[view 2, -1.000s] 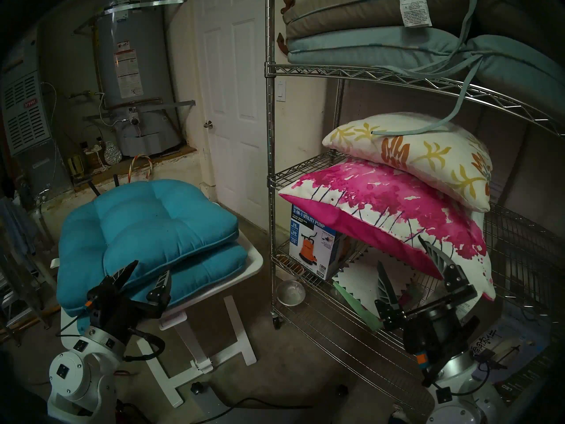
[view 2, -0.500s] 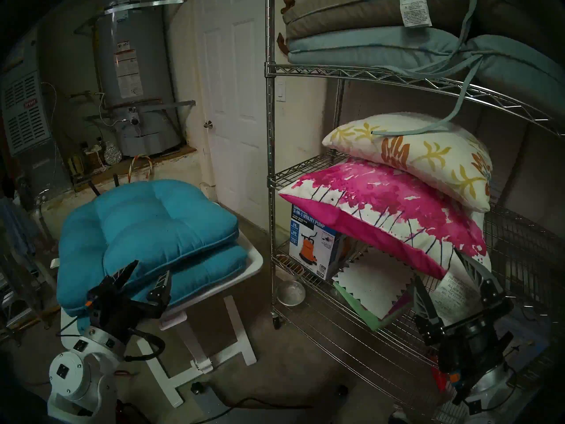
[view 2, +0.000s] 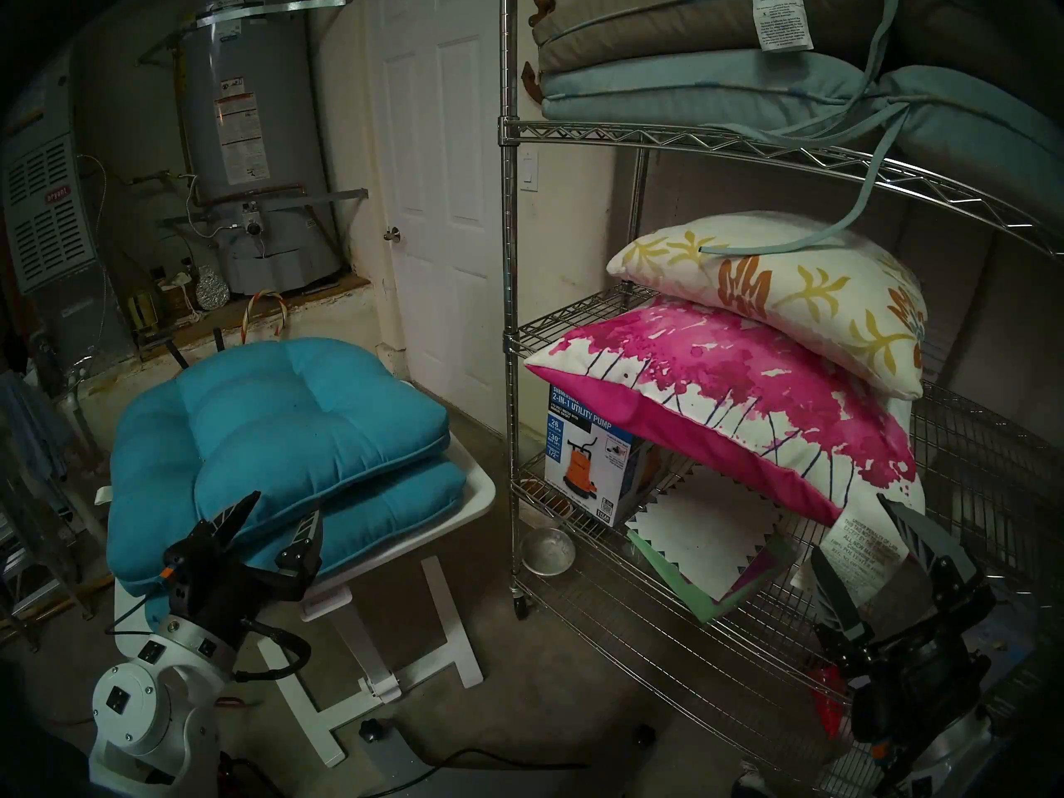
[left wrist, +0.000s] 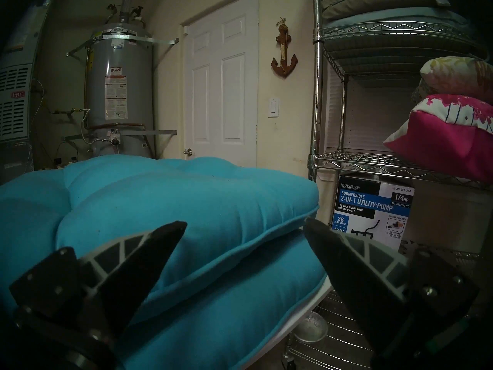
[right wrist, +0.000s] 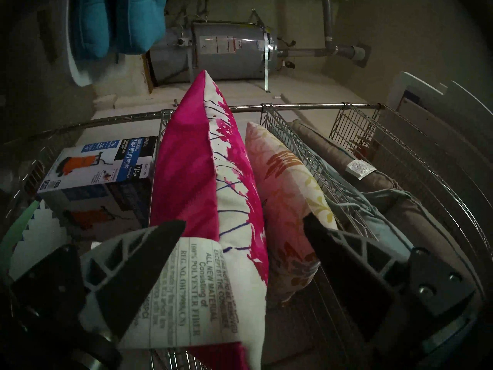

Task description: Take cushion off the shelf

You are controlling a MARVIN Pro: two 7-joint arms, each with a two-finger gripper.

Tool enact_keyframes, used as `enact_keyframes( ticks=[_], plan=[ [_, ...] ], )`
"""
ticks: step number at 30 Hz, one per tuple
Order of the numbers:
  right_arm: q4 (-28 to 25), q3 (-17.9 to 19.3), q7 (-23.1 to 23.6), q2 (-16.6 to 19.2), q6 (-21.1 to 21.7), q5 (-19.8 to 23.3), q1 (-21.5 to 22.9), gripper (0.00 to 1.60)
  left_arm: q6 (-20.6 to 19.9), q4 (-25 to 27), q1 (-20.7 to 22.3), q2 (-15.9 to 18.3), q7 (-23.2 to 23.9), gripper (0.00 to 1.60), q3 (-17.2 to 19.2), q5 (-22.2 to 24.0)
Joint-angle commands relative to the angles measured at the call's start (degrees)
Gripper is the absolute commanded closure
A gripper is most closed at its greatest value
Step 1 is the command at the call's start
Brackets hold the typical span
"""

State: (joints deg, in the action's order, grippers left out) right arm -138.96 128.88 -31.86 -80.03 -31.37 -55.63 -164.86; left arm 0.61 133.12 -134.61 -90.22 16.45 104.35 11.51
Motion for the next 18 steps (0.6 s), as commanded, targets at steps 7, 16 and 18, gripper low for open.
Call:
enact_keyframes(
  ticks=[7,16,18],
  plan=[
    [-1.0,2.9,5.1,-0.2,1.0,3.7,-0.1,0.00,0.2,1.6,-0.2,0.0,-0.1,0.00,0.1,0.0],
    [-1.0,3.1,11.7,2.0,4.4,6.3,2.8,0.00,0.2,1.6,-0.2,0.0,-0.1,0.00,0.1,0.0],
    [-1.0,3.7,12.4,2.5,4.7,7.0,3.6,0.00,0.2,1.6,-0.2,0.0,-0.1,0.00,0.1,0.0]
  ],
)
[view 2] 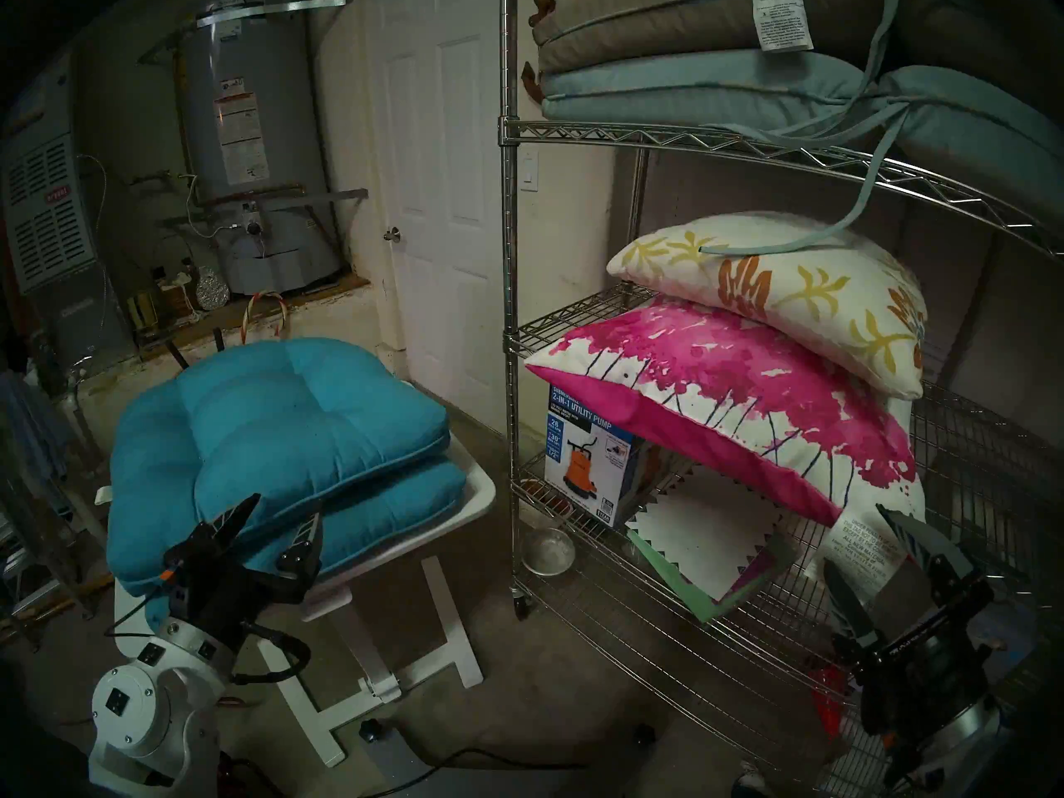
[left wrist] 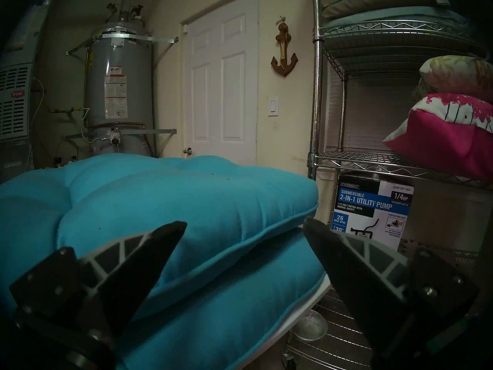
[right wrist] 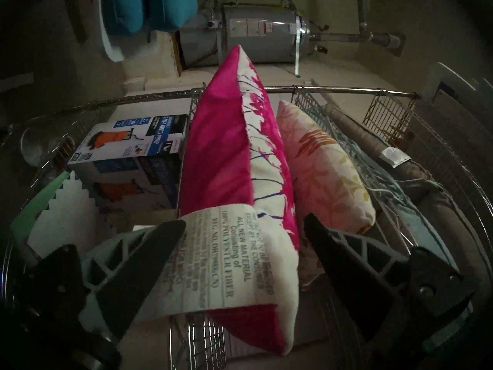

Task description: Take cushion off the shelf

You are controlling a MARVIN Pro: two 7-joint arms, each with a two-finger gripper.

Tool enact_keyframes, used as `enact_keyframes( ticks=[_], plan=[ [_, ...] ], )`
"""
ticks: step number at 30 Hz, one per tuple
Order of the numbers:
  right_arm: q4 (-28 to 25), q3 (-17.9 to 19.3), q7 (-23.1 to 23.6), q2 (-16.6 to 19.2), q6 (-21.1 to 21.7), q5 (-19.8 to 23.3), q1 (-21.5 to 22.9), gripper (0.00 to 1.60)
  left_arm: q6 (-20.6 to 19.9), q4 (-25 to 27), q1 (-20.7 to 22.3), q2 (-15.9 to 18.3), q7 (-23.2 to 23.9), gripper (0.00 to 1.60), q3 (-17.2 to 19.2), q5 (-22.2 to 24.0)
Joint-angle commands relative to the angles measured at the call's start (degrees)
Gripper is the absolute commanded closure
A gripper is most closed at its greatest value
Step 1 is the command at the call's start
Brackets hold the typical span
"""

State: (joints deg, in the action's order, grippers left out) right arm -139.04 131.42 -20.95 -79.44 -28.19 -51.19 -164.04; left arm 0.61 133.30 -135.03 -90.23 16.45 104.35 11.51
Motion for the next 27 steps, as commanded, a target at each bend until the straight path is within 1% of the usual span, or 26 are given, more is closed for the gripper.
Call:
enact_keyframes(
  ticks=[1,5,13,17,19,27],
  plan=[
    [-1.0,1.5,1.7,2.1,1.7,2.8,3.0,0.00,0.2,1.5,0.2,0.0,-0.1,0.00,0.1,0.0],
    [-1.0,3.0,3.2,3.4,2.3,4.7,4.3,0.00,0.2,1.5,0.2,0.0,-0.1,0.00,0.1,0.0],
    [1.4,3.0,5.1,5.2,3.0,5.7,6.2,0.00,0.2,1.5,0.1,0.0,-0.1,0.00,0.1,0.0],
    [3.4,2.6,5.8,6.4,3.2,5.3,7.3,0.00,0.2,1.5,0.1,0.0,-0.1,0.00,0.1,0.0],
    [4.3,2.6,5.5,6.9,3.1,4.1,7.9,0.00,0.2,1.5,0.1,0.0,-0.1,0.00,0.1,0.0],
    [4.6,2.5,5.5,6.9,2.9,3.9,8.3,0.00,0.1,1.5,0.1,0.0,-0.1,0.00,0.1,0.0]
  ],
)
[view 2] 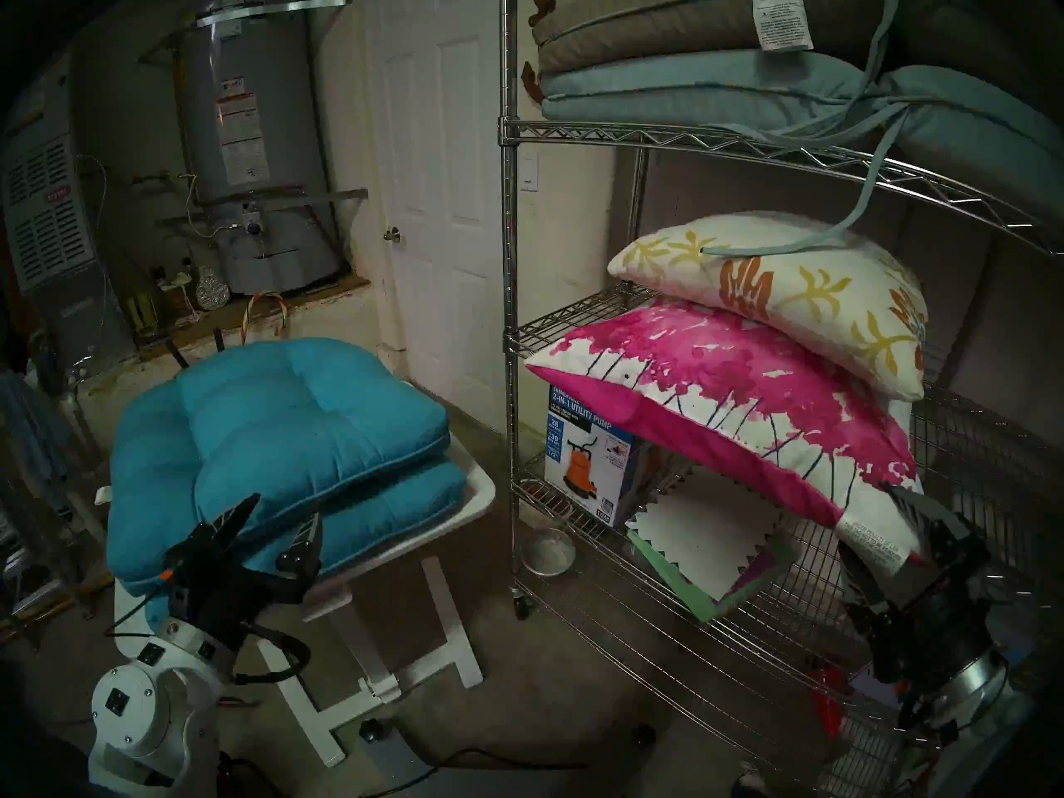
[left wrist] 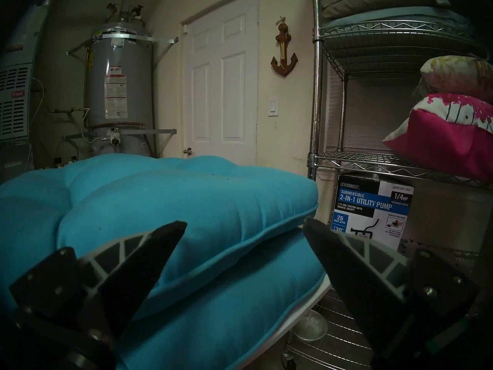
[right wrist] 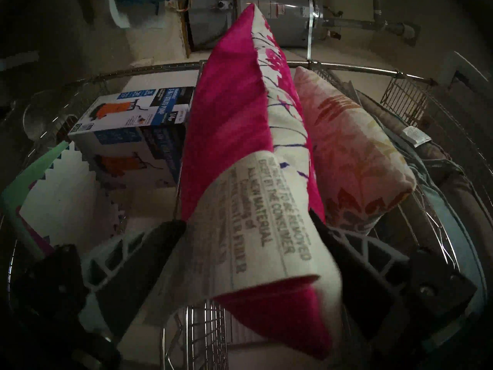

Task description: Take cushion off the shelf

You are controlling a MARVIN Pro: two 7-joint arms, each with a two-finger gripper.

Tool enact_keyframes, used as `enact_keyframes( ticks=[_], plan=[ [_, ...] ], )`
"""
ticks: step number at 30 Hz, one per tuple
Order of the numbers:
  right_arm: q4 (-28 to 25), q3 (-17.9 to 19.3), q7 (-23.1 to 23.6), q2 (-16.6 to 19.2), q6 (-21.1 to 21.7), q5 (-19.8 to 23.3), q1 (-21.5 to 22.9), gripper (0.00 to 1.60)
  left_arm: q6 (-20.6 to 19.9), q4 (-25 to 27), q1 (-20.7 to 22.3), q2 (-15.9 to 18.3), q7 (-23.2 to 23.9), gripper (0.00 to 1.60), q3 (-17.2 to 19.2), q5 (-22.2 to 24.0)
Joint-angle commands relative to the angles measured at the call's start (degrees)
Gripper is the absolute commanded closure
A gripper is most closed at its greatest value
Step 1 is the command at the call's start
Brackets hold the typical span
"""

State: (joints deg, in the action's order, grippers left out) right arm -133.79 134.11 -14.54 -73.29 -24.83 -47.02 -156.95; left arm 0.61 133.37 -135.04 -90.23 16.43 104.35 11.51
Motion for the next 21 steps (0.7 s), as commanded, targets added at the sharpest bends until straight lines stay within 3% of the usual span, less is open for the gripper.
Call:
enact_keyframes(
  ticks=[1,21],
  plan=[
    [-0.7,-0.2,-0.9,0.8,-0.5,-0.4,1.2,0.00,0.1,1.5,0.2,0.0,-0.1,0.00,0.1,0.0],
    [-0.6,-0.2,-0.7,0.4,-1.0,-0.6,1.7,0.00,-0.2,2.6,0.6,1.2,0.2,0.00,0.9,-1.0]
  ],
)
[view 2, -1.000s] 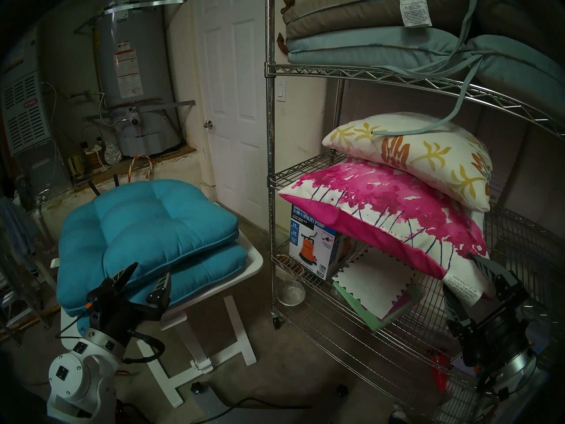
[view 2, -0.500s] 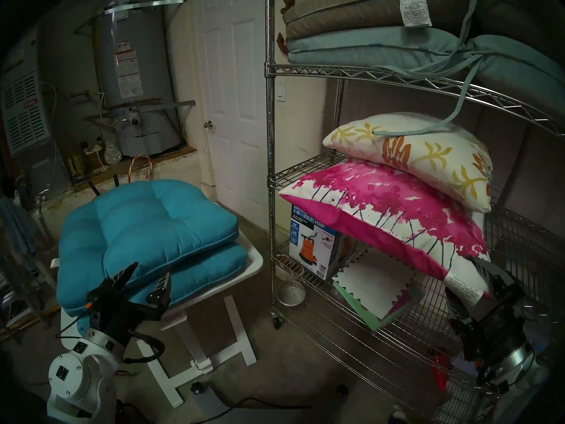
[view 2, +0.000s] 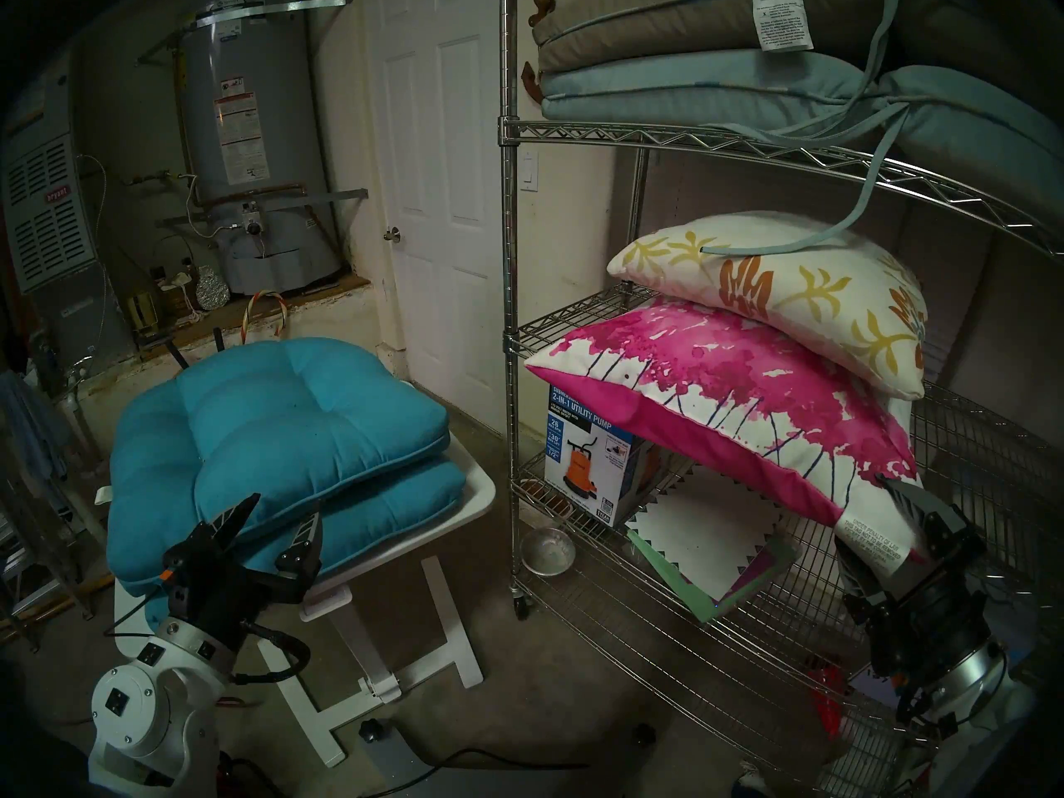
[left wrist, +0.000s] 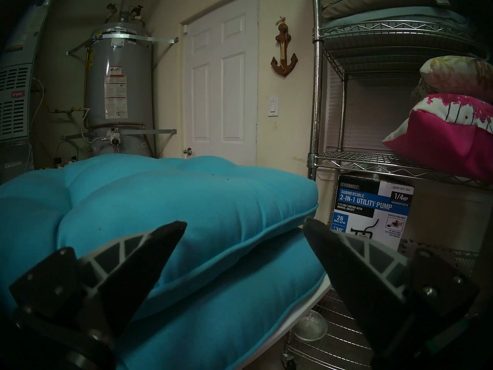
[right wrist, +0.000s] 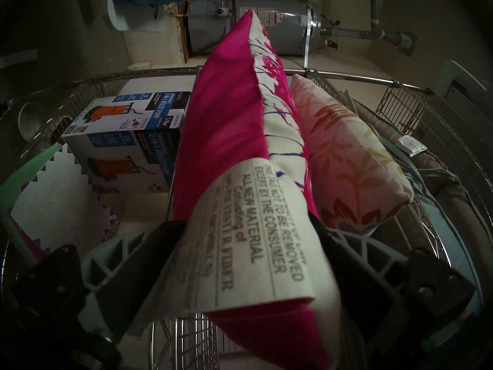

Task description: Take cushion off the shelf

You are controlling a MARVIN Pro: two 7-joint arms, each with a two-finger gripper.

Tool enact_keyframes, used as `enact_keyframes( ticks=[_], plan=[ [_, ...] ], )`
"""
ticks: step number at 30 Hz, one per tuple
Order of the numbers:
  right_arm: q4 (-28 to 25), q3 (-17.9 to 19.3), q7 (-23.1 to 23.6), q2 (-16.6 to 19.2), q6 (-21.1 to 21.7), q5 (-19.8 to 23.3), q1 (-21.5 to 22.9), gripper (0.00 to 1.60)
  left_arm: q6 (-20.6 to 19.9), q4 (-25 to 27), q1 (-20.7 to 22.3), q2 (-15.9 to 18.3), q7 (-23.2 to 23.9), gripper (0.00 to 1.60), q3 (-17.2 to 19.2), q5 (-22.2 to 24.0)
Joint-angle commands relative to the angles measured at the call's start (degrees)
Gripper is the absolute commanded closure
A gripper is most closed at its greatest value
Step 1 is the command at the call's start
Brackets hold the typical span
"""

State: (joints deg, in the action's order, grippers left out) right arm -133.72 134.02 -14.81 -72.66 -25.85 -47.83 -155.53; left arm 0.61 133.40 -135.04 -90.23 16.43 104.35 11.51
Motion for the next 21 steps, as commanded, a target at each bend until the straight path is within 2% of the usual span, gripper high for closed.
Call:
enact_keyframes(
  ticks=[1,5,13,21],
  plan=[
    [-0.6,-0.1,-0.4,-0.2,0.0,0.2,0.3,0.00,0.5,2.8,1.0,1.7,-0.3,0.00,1.3,-2.8],
    [-0.6,-0.1,-0.3,-0.2,-0.1,0.2,0.4,0.00,5.5,1.8,2.7,4.2,-0.6,0.00,2.6,-8.8],
    [-0.6,0.0,-0.3,-0.4,-0.2,0.2,0.5,0.00,10.3,1.3,3.6,6.2,-1.8,0.00,3.8,-18.1],
    [-0.6,0.0,-0.1,-0.6,-0.4,0.1,0.7,0.00,12.0,2.3,6.7,7.5,-2.0,0.00,4.5,-22.1]
  ],
)
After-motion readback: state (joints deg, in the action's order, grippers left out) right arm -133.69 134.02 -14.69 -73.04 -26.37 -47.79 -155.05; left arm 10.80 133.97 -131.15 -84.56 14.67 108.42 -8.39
